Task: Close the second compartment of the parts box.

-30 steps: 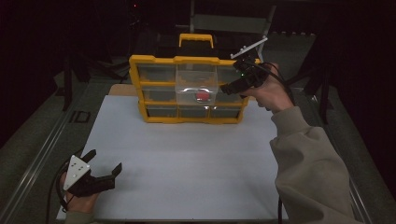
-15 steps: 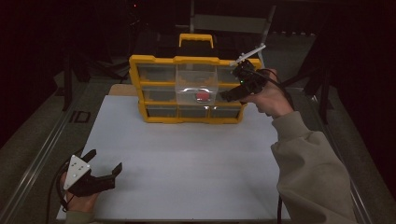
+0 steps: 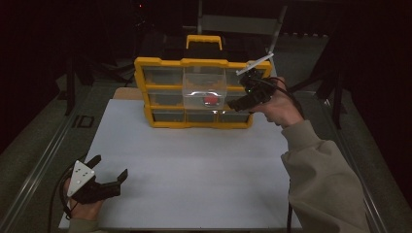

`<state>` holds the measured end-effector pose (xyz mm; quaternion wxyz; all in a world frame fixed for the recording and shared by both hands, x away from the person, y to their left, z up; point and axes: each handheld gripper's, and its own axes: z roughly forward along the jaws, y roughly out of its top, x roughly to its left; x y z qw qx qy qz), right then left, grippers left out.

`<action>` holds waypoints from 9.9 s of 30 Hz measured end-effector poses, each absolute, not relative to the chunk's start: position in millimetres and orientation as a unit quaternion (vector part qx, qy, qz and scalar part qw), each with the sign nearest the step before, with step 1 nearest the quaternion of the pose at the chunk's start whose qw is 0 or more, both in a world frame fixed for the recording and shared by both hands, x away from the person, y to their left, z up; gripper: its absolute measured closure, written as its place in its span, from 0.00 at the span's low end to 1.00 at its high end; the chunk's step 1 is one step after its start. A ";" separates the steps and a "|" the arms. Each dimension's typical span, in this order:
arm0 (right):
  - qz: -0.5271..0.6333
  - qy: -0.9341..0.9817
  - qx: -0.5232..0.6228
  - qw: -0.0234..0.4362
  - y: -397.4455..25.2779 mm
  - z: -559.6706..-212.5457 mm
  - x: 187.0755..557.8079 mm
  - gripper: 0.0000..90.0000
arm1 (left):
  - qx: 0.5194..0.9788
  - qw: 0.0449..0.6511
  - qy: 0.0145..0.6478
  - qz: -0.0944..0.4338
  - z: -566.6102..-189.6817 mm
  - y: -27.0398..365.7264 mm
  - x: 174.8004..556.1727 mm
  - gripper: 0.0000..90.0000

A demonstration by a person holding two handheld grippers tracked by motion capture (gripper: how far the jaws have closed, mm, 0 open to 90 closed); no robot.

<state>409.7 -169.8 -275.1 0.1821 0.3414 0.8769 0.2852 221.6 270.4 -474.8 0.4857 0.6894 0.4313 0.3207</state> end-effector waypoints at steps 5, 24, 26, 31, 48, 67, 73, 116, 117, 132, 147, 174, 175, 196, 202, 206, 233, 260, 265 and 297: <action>0.279 0.882 0.331 0.186 -167.4 -279.0 407.1 0.30 | 0.688 0.486 0.432 0.321 -474.7 270.9 221.0 0.00; 0.286 0.902 0.272 0.176 -154.4 -291.1 392.1 0.72 | 0.690 0.485 0.431 0.321 -474.4 270.0 221.0 0.00; 0.287 0.903 0.268 0.175 -152.9 -292.6 391.4 0.77 | 0.689 0.486 0.431 0.321 -474.3 270.3 220.9 0.00; 0.296 0.900 0.265 0.178 -150.4 -296.5 390.6 0.93 | 0.690 0.484 0.431 0.322 -474.1 270.8 220.5 0.00; 0.302 0.901 0.259 0.172 -134.9 -313.1 390.8 0.99 | 0.689 0.485 0.432 0.322 -474.2 271.1 220.3 0.00; 0.309 0.901 0.245 0.180 -115.6 -329.0 389.4 0.99 | 0.690 0.484 0.432 0.321 -474.5 271.2 220.6 0.00; 0.312 0.898 0.250 0.184 -111.5 -336.0 393.5 0.99 | 0.690 0.484 0.431 0.321 -474.5 271.3 220.5 0.00; 0.339 0.873 0.282 0.209 -103.0 -334.4 414.0 0.99 | 0.690 0.483 0.434 0.322 -474.8 272.5 220.1 0.00; 0.339 0.873 0.283 0.208 -103.0 -334.3 414.4 0.99 | 0.689 0.483 0.434 0.322 -474.7 272.5 220.0 0.00; 0.340 0.866 0.291 0.223 -100.6 -335.2 422.3 0.99 | 0.690 0.482 0.434 0.322 -474.9 272.7 219.9 0.00; 0.338 0.861 0.301 0.232 -103.7 -337.6 430.9 0.99 | 0.690 0.483 0.434 0.321 -475.0 272.7 220.0 0.00; 0.352 0.842 0.324 0.248 -103.2 -322.9 444.6 0.99 | 0.689 0.482 0.435 0.322 -475.0 274.2 219.6 0.00; 0.353 0.840 0.328 0.249 -103.5 -323.2 446.0 0.99 | 0.689 0.482 0.435 0.322 -475.0 274.3 219.6 0.00; 0.369 0.816 0.364 0.257 -109.0 -327.6 458.4 0.99 | 0.687 0.484 0.436 0.323 -474.8 275.2 218.7 0.01; 0.372 0.810 0.371 0.259 -109.1 -328.3 459.6 1.00 | 0.687 0.484 0.436 0.323 -474.8 275.5 218.6 0.01; 0.372 0.809 0.373 0.261 -108.5 -328.6 458.8 0.99 | 0.687 0.483 0.436 0.323 -474.8 275.1 218.4 0.01; 0.354 0.843 0.323 0.246 -135.8 -348.9 404.9 0.76 | 0.689 0.482 0.434 0.322 -474.8 272.7 218.8 0.01; 0.421 0.795 0.331 0.284 -188.2 -393.5 310.4 0.15 | 0.684 0.485 0.440 0.323 -474.4 274.8 216.6 0.01; 0.424 0.785 0.340 0.296 -201.1 -414.6 302.0 0.15 | 0.683 0.486 0.439 0.322 -474.5 273.9 216.6 0.01; 0.552 0.672 0.399 0.292 -285.3 -472.0 250.5 0.12 | 0.690 0.492 0.434 0.306 -478.6 267.2 222.6 0.01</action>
